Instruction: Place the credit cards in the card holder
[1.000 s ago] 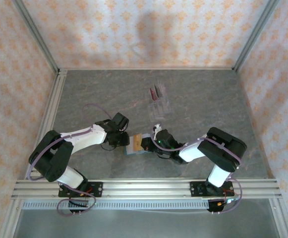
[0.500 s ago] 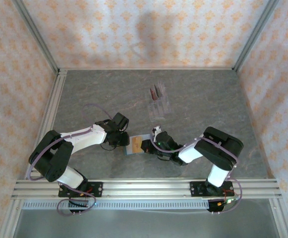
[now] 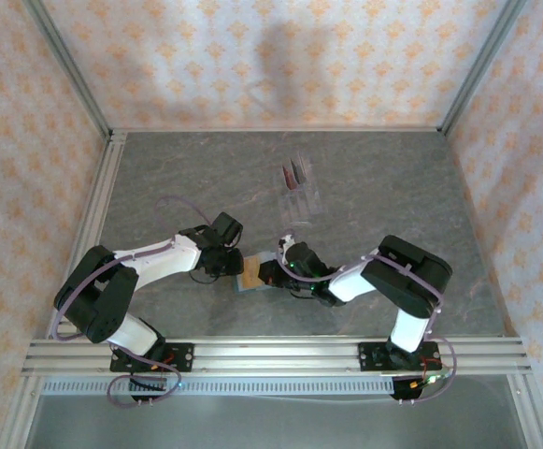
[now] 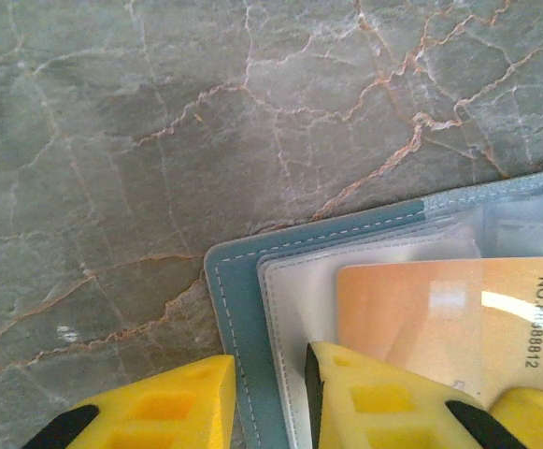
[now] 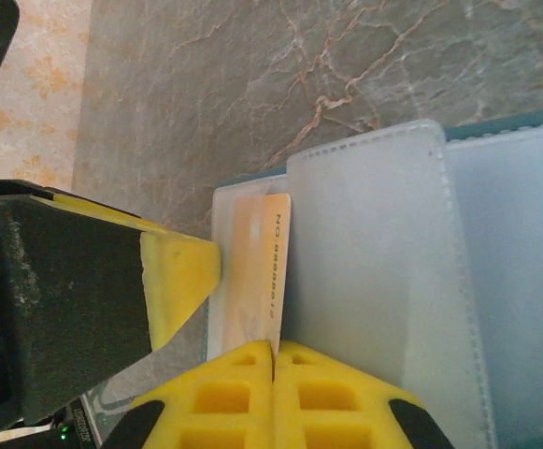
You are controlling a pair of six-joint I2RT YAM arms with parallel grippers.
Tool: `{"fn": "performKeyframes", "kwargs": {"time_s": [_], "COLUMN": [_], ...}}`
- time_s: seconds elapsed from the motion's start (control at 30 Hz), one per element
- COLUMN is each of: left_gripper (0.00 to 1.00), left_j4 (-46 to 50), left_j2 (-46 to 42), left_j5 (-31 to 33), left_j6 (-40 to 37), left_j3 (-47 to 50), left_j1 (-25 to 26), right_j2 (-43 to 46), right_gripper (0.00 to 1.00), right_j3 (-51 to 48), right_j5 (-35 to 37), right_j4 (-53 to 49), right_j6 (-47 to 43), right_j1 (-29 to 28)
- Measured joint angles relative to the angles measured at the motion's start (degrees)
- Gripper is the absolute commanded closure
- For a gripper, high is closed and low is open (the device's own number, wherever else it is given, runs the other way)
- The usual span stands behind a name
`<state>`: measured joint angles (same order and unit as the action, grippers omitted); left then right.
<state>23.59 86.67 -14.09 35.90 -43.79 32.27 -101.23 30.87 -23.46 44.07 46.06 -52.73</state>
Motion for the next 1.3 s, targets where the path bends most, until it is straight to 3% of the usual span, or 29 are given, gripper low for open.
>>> {"fn": "performKeyframes", "kwargs": {"time_s": [0.53,0.7,0.97,1.3], "left_gripper": [0.73,0.74,1.0,1.0], "left_j4": [0.0,-0.3,-0.6,-0.6], "left_j2": [-0.2,-3.9,-5.6,-3.3], "left_j5": [1.0,-0.1,-0.5,1.1], "left_j6": [0.1,0.8,2.2,3.3], "left_j3": [0.0,1.7,1.9,1.9], "left_j1": [-0.2,-1.9,-3.0,-3.0], "right_j2": [-1.8,-1.2,-0.9,-0.9], "right_gripper": [1.0,0.99,0.95,0.95], "right_j3": [5.0,5.6,6.4,8.3], "right_j5": [-2.0,-2.0,-2.1,-3.4], "right_j4": [-6.5,-8.9,-11.1,-14.5], "right_j6": [-2.8,-3.9,-5.3,-7.3], "right_j1": [0.0,0.0,0.0,0.0]}}
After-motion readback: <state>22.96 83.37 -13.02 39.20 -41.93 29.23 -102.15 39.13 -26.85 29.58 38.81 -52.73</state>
